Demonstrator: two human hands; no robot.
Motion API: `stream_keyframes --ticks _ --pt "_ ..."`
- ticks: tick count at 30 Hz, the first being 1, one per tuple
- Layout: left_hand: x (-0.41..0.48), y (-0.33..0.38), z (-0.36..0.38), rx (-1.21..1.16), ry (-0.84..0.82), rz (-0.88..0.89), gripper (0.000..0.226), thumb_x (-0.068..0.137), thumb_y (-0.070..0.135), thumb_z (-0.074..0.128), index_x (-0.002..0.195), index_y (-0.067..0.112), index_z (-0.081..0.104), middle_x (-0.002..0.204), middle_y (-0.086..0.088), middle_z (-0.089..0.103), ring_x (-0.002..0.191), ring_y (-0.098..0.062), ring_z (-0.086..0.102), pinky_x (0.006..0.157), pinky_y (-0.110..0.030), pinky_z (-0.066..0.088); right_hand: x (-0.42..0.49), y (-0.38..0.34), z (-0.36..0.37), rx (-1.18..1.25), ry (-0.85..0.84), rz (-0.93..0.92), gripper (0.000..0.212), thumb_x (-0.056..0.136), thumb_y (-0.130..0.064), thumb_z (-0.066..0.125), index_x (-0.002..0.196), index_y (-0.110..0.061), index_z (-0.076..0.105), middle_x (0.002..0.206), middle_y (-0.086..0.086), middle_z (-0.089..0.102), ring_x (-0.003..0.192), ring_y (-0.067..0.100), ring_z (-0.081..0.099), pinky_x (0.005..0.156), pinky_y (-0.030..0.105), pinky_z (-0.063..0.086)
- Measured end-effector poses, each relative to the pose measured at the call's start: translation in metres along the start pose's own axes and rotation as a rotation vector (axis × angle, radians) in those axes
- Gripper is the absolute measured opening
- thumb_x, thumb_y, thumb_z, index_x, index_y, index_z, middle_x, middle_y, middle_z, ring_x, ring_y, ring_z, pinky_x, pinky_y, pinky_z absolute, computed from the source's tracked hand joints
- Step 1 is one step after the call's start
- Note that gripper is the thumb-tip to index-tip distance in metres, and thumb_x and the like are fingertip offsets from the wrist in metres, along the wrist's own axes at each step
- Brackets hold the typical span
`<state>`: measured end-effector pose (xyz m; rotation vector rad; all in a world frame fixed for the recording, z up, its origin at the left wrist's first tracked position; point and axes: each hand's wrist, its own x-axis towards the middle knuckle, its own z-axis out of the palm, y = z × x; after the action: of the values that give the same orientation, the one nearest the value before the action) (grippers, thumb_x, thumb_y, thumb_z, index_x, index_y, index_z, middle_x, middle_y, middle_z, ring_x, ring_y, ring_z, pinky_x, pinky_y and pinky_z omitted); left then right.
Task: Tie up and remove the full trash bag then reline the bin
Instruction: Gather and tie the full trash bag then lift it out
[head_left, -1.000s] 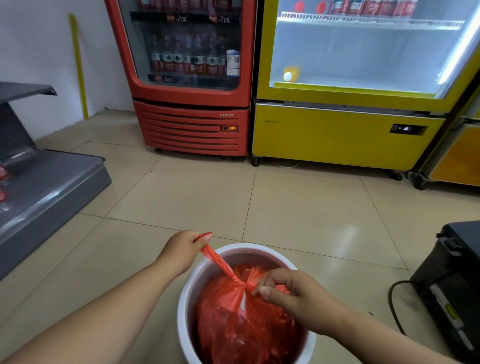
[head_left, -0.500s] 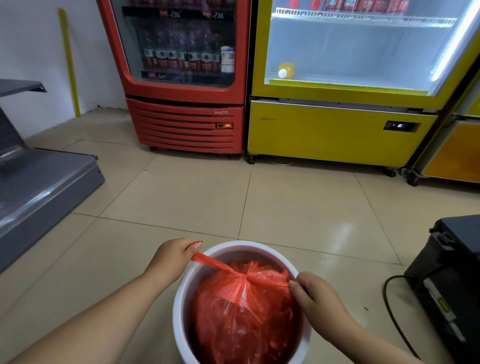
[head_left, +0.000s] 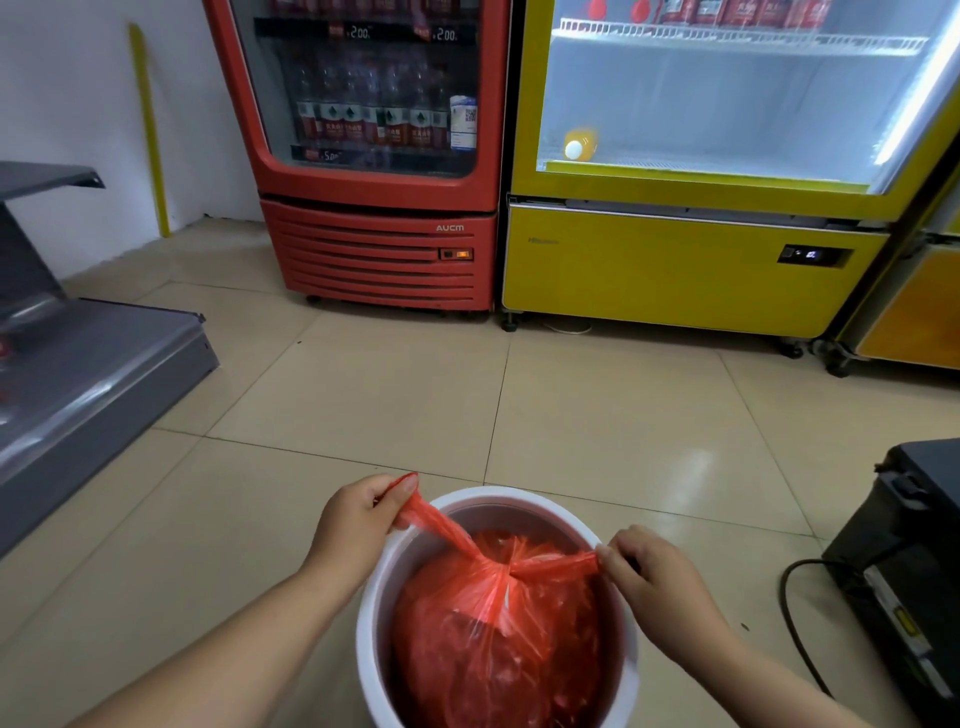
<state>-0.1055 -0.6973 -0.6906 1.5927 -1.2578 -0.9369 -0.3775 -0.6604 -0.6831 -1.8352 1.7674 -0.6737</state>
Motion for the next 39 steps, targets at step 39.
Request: stream_keyframes --ticks 39 --pt "-0.003 0.028 0.049 0.118 -0.606 0.088 0.022 0.066 0.048 0.069 0.078 0.031 0.076 0.082 0.000 0.075 0.079 -0.011 0.067 0.082 -0.040 0.051 0.041 -0.047 0.012 0.347 -0.306 -0.073 0.020 0.082 -0.019 0.071 0.068 -0.022 0.057 0.060 -0.008 0.052 0.051 0.000 0.044 0.053 0.013 0.035"
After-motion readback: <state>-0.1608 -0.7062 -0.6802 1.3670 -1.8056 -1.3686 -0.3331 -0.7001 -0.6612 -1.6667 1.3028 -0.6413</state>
